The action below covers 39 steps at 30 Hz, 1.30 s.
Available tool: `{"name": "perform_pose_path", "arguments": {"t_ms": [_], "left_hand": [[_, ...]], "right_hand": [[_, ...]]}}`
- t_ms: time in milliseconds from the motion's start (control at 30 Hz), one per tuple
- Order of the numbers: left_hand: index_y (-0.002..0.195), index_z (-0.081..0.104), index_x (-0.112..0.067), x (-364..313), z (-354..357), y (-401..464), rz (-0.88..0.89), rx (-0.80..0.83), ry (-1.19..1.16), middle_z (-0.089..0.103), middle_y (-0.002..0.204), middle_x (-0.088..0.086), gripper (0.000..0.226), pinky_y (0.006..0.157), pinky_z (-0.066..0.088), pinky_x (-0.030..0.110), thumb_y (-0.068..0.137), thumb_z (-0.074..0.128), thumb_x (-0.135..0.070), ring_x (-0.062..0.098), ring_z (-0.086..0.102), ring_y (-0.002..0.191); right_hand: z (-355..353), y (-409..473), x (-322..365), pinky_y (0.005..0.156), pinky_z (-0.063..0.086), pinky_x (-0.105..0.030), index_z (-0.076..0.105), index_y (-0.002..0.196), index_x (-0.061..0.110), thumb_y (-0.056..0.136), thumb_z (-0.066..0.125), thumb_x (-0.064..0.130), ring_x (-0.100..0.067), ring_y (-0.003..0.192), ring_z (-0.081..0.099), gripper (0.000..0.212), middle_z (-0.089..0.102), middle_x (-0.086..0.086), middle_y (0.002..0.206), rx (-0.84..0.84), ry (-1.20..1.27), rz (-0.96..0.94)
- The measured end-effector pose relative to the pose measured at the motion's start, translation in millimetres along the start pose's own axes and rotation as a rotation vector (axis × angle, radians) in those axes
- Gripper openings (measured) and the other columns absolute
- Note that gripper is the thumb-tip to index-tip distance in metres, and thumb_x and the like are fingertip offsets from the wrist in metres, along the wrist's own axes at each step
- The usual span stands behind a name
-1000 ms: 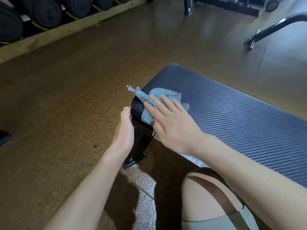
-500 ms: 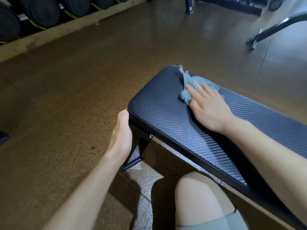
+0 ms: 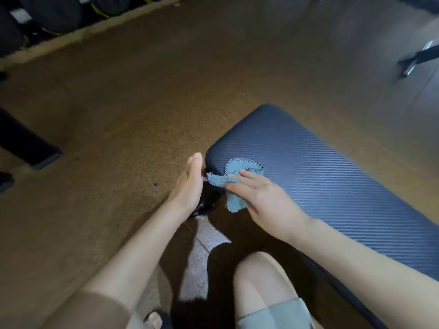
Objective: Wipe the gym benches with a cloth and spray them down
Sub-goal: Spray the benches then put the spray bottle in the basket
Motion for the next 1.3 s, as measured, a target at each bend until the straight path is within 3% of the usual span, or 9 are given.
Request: {"name": "perform_pose_path", "arguments": {"t_ms": [100,167,333,500,600,733,900,1067,1300], "left_hand": [[0.156,0.034,-0.033,-64.1,-44.5,-36.6,0.063,-0.041,0.034,0.039,0.159,-0.01,0.057,0.123,0.027,0.04,0.103,0.037,-0.054,0.009,0.037,0.146],[0.15,0.039,-0.032,-103.1,-82.7,-60.5,0.122,-0.02,0.094,0.043,0.155,-0.009,0.059,0.121,0.031,0.041,0.094,0.05,-0.047,0.007,0.039,0.143],[0.13,0.054,-0.029,-187.2,-189.1,-153.5,0.148,0.062,0.377,0.058,0.134,-0.009,0.049,0.11,0.042,0.035,0.086,0.075,-0.028,0.009,0.053,0.129],[0.099,0.054,-0.035,-246.6,-288.2,-272.9,0.057,-0.02,0.484,0.064,0.1,-0.012,0.019,0.089,0.05,0.041,0.092,0.072,-0.038,0.009,0.06,0.097],[0.081,0.045,-0.035,-265.0,-342.9,-338.0,-0.026,-0.097,0.481,0.058,0.077,-0.007,0.025,0.072,0.047,0.042,0.1,0.06,-0.035,0.013,0.056,0.072],[0.093,0.052,-0.026,-268.8,-413.6,-407.7,-0.119,-0.161,0.484,0.062,0.074,-0.006,0.013,0.062,0.043,0.037,0.105,0.053,-0.034,0.012,0.054,0.06],[0.088,0.05,-0.02,-252.9,-497.1,-469.8,-0.221,-0.247,0.501,0.061,0.074,0.0,0.023,0.054,0.039,0.033,0.106,0.048,-0.034,0.015,0.056,0.059],[0.105,0.053,-0.034,-233.9,-572.4,-516.9,-0.163,-0.33,0.512,0.062,0.088,-0.016,0.019,0.065,0.05,0.032,0.095,0.065,-0.045,0.011,0.065,0.077],[0.112,0.056,-0.024,-210.5,-664.2,-531.1,-0.318,-0.367,0.686,0.052,0.086,-0.007,0.011,0.07,0.041,0.034,0.105,0.05,-0.029,0.021,0.055,0.081]], "right_hand": [[-66.7,30.4,20.2,0.09,0.05,-0.041,0.047,0.147,0.026,0.094,0.05,0.005,-0.032,0.112,0.063,0.057,0.066,-0.008,0.128,0.195,0.208,0.121],[-111.6,57.6,45.4,0.081,0.043,-0.032,0.04,0.149,0.023,0.098,0.051,0.012,-0.03,0.108,0.062,0.054,0.065,-0.009,0.128,0.283,0.279,0.145],[-227.8,102.2,156.9,0.057,0.039,-0.019,0.053,0.116,0.009,0.095,0.057,0.013,-0.02,0.082,0.057,0.022,0.062,-0.006,0.097,0.448,0.377,0.08],[-330.5,109.1,293.4,0.065,0.039,-0.032,0.064,0.087,0.01,0.091,0.061,0.012,-0.014,0.071,0.053,0.005,0.058,-0.002,0.076,0.636,0.33,-0.133],[-367.2,110.0,378.3,0.061,0.038,-0.033,0.057,0.075,0.016,0.094,0.06,0.018,-0.019,0.069,0.055,0.018,0.058,-0.002,0.071,0.699,0.15,-0.307],[-393.2,117.5,475.7,0.063,0.045,-0.036,0.063,0.087,0.014,0.094,0.055,0.014,-0.023,0.074,0.062,0.01,0.062,0.0,0.077,0.707,-0.037,-0.508],[-402.0,133.0,592.6,0.064,0.051,-0.038,0.055,0.079,0.024,0.096,0.053,0.016,-0.023,0.075,0.063,0.019,0.06,0.001,0.079,0.639,-0.152,-0.642],[-395.2,151.2,695.9,0.067,0.058,-0.044,0.065,0.093,0.017,0.102,0.05,0.03,-0.023,0.074,0.066,0.021,0.067,-0.003,0.084,0.681,-0.268,-0.771],[-388.9,202.7,796.6,0.069,0.056,-0.045,0.061,0.095,0.023,0.098,0.051,0.015,-0.026,0.081,0.063,0.013,0.063,-0.002,0.092,0.68,-0.321,-0.936]]}}
Point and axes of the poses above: each hand's wrist, its own y-axis towards the middle knuckle, its own z-axis out of the palm, x = y × z, the point moved 2 cm from there along y, towards the middle knuckle
